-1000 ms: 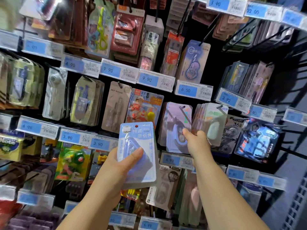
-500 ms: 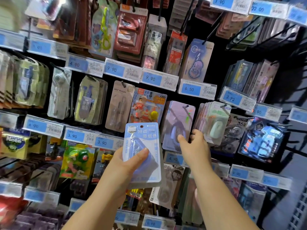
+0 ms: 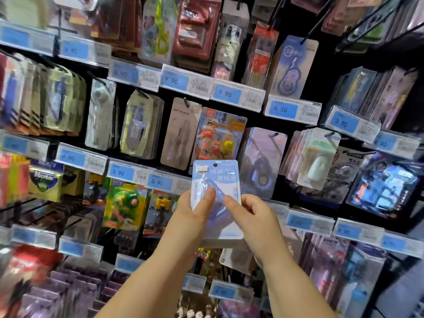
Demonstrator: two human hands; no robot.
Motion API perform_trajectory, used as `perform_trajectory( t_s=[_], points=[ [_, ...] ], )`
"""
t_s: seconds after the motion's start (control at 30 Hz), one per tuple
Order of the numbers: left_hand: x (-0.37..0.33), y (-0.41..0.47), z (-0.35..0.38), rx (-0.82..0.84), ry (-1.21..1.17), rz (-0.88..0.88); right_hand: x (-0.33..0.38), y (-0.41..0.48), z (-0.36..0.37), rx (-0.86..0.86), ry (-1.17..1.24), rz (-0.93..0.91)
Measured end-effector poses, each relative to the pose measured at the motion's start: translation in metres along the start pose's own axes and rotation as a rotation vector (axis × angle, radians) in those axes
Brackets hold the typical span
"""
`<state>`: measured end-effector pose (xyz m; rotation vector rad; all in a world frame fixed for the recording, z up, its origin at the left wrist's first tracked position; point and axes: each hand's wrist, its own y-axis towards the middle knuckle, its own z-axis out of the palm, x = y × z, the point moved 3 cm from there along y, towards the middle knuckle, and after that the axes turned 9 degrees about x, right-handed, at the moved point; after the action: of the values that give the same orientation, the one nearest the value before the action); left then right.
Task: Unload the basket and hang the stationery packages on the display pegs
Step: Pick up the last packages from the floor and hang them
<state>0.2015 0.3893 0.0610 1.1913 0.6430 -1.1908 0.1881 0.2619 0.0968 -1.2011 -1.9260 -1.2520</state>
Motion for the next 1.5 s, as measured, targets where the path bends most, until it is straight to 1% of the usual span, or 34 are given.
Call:
perform_trajectory(
  t_s=[0.1,0.17,0.23,0.33,0.4,0.57,0.67,0.97,1.17,1.33,1.5],
  points=[
    [-0.003,-0.002,0.001,-0.021,0.015,-0.012,-0.002,-0.002,0.0,0.049,0.093,-0.005],
    [-0.006,-0.004,0.002,-0.037,0.048,-0.006,-0.003,-0.003,0.0,0.046,0.131,-0.013],
    [-0.006,-0.005,0.001,-0.077,0.076,-0.003,-0.004,-0.002,0.001,0.027,0.275,-0.008],
    [-0.004,-0.005,-0.002,-0.104,0.046,-0.036,-0.005,-0.001,-0.004,-0.078,0.492,-0.016],
    [-0.003,-0.004,-0.004,-0.109,0.002,-0.066,-0.006,0.002,-0.011,-0.157,0.549,-0.037],
    [-0.005,-0.002,-0.008,-0.112,-0.085,-0.071,-0.005,0.013,-0.036,-0.286,0.505,-0.084],
    [-0.006,-0.003,-0.01,-0.122,-0.093,-0.066,-0.006,0.023,-0.048,-0.322,0.485,-0.099],
    [-0.008,-0.002,-0.008,-0.12,-0.101,-0.052,-0.007,0.041,-0.054,-0.341,0.481,-0.103],
    [-0.01,-0.003,-0.007,-0.107,-0.119,-0.06,-0.013,0.048,-0.064,-0.373,0.466,-0.035],
    [-0.012,-0.004,-0.007,-0.092,-0.141,-0.063,-0.015,0.058,-0.069,-0.374,0.335,-0.01],
    [-0.012,-0.004,-0.008,-0.071,-0.163,-0.058,-0.016,0.065,-0.072,-0.311,0.218,0.029]
  ],
)
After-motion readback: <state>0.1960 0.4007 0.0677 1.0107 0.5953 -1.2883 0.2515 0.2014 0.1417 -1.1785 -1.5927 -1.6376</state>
